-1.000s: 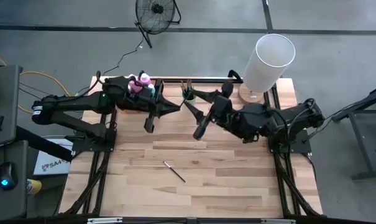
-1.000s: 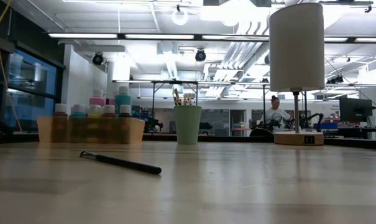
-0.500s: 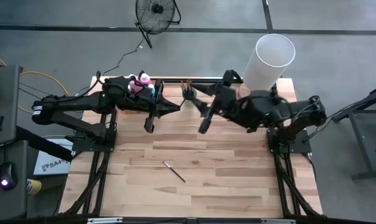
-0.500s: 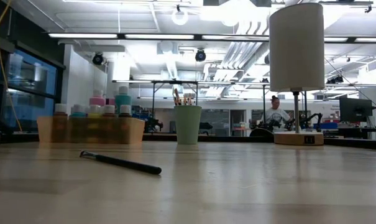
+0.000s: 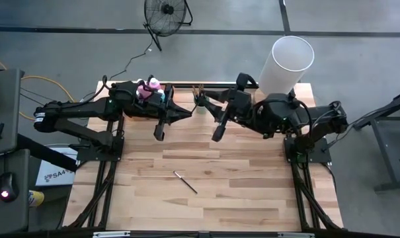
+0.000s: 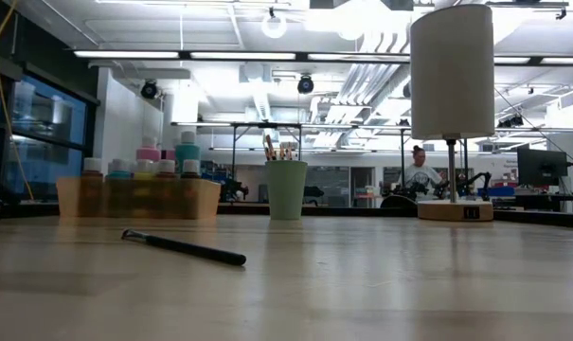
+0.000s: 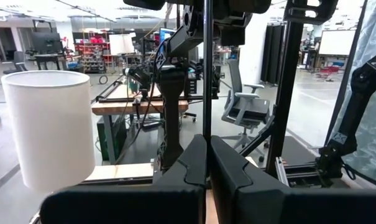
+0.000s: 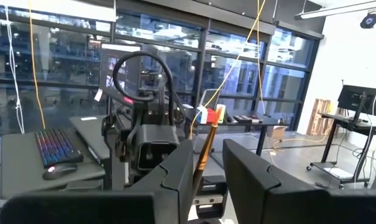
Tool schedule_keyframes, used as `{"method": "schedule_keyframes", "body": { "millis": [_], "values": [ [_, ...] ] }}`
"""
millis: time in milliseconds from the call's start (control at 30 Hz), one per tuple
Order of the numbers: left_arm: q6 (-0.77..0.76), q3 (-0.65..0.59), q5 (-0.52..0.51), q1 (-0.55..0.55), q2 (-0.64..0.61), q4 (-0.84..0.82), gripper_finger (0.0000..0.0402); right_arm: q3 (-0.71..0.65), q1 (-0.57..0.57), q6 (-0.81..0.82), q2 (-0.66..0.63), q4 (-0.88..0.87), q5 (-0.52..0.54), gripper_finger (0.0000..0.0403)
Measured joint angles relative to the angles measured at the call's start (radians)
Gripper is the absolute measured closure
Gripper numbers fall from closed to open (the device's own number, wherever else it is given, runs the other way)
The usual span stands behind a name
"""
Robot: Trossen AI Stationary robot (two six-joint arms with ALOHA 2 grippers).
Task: Pick & Place Paint Supplies
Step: Put the black paint brush into the green cup
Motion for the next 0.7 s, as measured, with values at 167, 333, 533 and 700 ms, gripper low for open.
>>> {"method": "schedule_keyframes", "body": {
  "millis": [167, 333, 533, 700],
  "values": [
    [0.0, 0.0, 0.0, 0.0, 0.0, 0.0, 0.0401, 0.0, 0.0, -0.001, -0.003, 0.001, -0.027, 0.0358],
    [0.001, 0.0, 0.0, 0.0, 0.0, -0.004, 0.0401, 0.0, 0.0, 0.001, -0.003, 0.001, -0.05, 0.0394],
    [0.0, 0.0, -0.017, 0.0, 0.0, -0.01, 0.0393, 0.0, -0.007, 0.003, -0.003, -0.001, -0.047, 0.0396],
    [0.02, 0.0, -0.042, 0.0, 0.0, -0.016, 0.0334, 0.0, -0.023, 0.008, -0.003, -0.012, -0.044, 0.0397]
  ]
}}
